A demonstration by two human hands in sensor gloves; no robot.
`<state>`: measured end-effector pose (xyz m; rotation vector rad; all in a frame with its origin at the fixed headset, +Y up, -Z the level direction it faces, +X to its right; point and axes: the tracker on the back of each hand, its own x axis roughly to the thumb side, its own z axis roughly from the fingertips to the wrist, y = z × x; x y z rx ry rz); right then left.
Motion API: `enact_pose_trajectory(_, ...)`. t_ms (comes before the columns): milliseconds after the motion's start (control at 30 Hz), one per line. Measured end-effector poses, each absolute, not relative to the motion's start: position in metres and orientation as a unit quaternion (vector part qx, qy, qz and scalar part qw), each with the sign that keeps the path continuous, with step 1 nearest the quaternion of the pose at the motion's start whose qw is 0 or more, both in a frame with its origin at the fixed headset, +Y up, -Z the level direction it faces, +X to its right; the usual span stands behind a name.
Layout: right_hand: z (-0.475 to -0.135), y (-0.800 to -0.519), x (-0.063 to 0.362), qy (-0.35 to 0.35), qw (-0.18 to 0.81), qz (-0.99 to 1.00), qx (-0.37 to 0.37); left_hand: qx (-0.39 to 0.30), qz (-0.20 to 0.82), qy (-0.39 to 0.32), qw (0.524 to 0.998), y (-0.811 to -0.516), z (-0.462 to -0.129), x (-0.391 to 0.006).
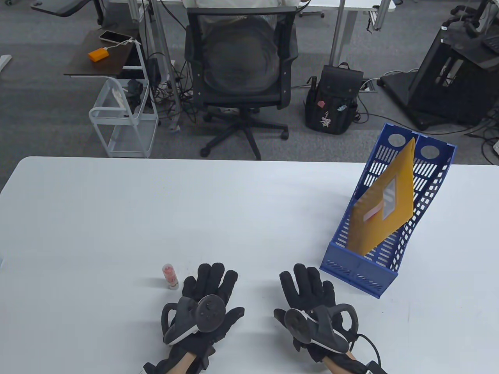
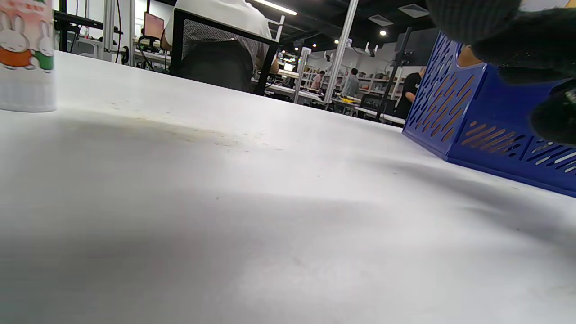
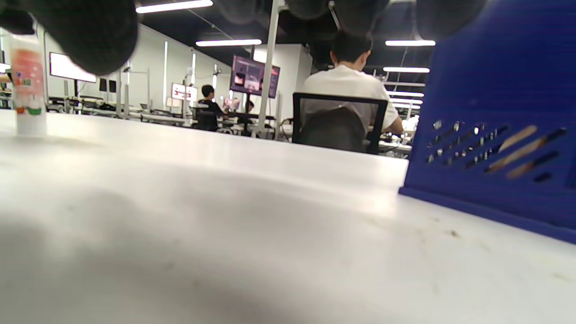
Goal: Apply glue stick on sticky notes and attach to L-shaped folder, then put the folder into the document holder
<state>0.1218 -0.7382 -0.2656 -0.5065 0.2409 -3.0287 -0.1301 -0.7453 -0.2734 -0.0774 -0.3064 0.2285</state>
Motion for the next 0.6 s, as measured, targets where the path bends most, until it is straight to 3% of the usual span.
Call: enact_pose_trajectory(600,-0.263,-0.7413,0.1244,0.057,0.012,-0.986,-0.159,-0.045,0.121,-0.162,0.978,-0.7474,-0.2721,-0.1275)
